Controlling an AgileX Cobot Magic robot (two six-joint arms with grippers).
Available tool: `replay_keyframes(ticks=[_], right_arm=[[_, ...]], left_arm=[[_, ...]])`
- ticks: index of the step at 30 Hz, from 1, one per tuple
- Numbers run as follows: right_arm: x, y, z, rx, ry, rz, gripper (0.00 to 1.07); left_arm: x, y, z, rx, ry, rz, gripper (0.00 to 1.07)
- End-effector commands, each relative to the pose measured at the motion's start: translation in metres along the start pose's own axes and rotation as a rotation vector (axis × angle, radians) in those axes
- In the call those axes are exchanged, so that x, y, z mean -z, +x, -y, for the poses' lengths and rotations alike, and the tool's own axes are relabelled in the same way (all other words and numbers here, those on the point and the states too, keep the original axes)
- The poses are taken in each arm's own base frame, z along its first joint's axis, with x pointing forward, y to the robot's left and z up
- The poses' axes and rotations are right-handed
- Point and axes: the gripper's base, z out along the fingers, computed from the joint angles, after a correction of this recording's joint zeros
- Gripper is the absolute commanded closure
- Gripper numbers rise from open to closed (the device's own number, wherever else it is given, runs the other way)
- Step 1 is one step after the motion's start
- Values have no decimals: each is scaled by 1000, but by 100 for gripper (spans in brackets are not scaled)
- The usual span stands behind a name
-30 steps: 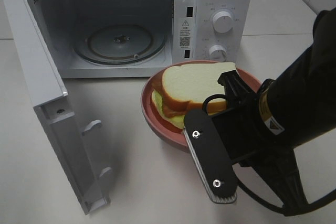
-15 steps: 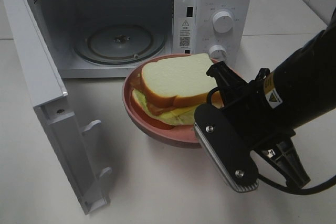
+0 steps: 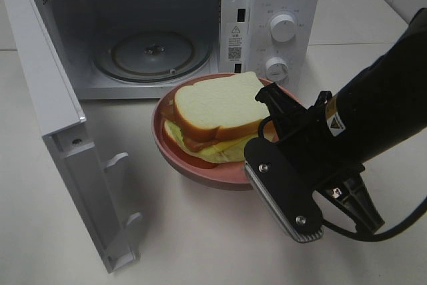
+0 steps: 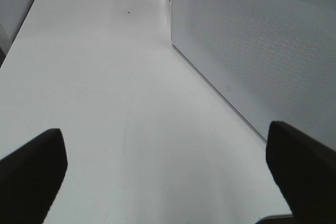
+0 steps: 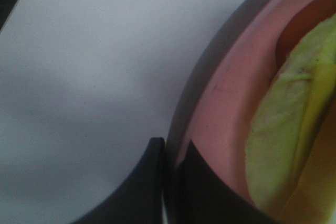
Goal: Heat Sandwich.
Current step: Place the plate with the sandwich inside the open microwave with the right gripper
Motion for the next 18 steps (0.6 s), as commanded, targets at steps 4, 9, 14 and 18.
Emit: replay_keyframes(ticks=[4,9,14,18], right_arm=[[-3,-3,18,4,66,19,107],[-10,-6,33,4,67,20,107],[-19,-9,47,1,65,28,107],[-24,-14,59,0,65,58,107]], left_arm=[[3,2,0,0,2,28,9],[3,2,0,0,2,28,9],[3,2,0,0,2,28,9],[3,2,0,0,2,28,9]])
